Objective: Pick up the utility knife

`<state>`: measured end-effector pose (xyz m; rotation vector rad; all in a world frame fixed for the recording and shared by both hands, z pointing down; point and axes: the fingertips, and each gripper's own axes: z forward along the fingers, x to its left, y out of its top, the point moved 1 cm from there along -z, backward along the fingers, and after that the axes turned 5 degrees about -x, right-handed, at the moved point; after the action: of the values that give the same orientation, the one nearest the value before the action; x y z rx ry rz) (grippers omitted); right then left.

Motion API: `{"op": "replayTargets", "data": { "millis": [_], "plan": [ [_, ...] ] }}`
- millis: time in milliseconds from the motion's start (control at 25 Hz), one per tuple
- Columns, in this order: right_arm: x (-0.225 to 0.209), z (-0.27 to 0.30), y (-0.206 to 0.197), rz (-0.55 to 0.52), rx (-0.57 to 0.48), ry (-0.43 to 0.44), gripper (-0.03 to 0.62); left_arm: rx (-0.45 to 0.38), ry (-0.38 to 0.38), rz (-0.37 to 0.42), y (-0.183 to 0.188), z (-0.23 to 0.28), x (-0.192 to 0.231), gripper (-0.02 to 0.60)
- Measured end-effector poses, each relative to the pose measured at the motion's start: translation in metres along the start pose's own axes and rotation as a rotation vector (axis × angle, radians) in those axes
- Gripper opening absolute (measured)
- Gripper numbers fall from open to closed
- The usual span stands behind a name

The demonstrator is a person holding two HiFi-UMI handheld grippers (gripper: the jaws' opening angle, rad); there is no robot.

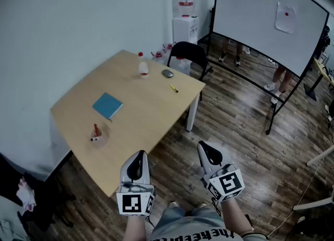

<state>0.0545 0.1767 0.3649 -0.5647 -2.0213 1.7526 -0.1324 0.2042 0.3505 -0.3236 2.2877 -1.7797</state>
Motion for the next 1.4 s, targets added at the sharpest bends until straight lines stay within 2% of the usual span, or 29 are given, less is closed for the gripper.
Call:
{"op": "replayTargets", "data": {
  "millis": [480,680,1000,1400],
  "plan": [
    [0.019,0.014,-0.007,-0.002,0.001,-0.021,0.002,0.004,-0.033,-0.012,-0.005,0.001,0.021,0.020],
    [0.021,0.021,-0.006,-0.004,-0.010,-0.057,0.002,0.002,-0.054,-0.016,-0.008,0.004,0.032,0.020],
    [0.017,0.022,-0.008,0.002,-0.024,-0.104,0.002,-0.012,-0.090,-0.027,-0.011,0.011,0.037,0.020],
    [-0.007,0.044,-0.008,0.002,-0.037,-0.096,0.002,-0.016,-0.082,-0.020,-0.016,0.041,0.041,0.020]
  ]
}}
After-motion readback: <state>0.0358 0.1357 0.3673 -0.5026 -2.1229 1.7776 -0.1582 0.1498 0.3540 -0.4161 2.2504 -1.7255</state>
